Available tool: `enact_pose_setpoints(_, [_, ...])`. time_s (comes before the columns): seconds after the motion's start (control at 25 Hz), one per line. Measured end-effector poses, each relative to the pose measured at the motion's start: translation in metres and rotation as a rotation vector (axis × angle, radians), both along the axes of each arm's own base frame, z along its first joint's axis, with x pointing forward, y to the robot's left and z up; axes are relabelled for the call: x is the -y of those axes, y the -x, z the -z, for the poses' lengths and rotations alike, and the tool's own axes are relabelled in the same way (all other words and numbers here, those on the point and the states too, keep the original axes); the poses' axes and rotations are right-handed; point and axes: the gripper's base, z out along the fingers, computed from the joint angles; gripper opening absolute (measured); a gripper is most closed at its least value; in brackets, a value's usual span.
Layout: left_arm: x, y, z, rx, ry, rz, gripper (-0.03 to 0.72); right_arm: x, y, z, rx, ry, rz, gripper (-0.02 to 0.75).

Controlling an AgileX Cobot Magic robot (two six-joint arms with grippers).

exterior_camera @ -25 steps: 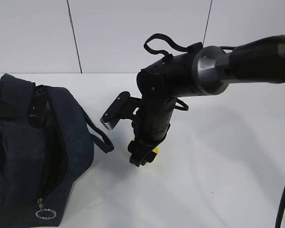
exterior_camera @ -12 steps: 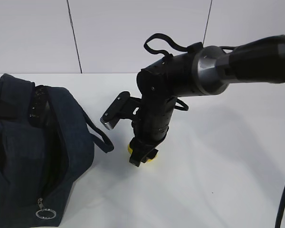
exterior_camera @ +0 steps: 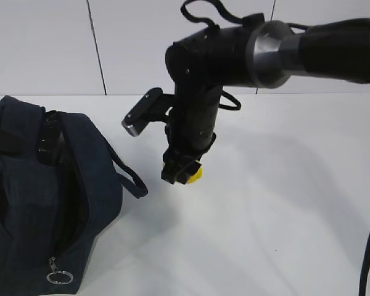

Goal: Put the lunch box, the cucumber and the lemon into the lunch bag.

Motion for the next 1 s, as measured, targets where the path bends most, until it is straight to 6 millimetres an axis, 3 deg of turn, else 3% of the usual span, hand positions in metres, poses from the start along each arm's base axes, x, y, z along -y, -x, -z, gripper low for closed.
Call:
enact_pose_setpoints(0.24, [0.0,0.0,0.0,0.0,0.0,0.0,-0.006,-0.006,-0.009,-0.063,0.05,-0.069,0.139,0.373])
enact_pose_setpoints(0.48, [0.0,0.0,0.0,0.001,-0.001,-0.002,-0.006,-0.014,-0.012,-0.106,0.079,-0.214,0.269,0.373])
enact_pose_setpoints(1.0, [0.0,0.0,0.0,0.002,-0.002,-0.004,-0.006,-0.049,0.013,-0.126,-0.283,-0.608,0.334,0.372])
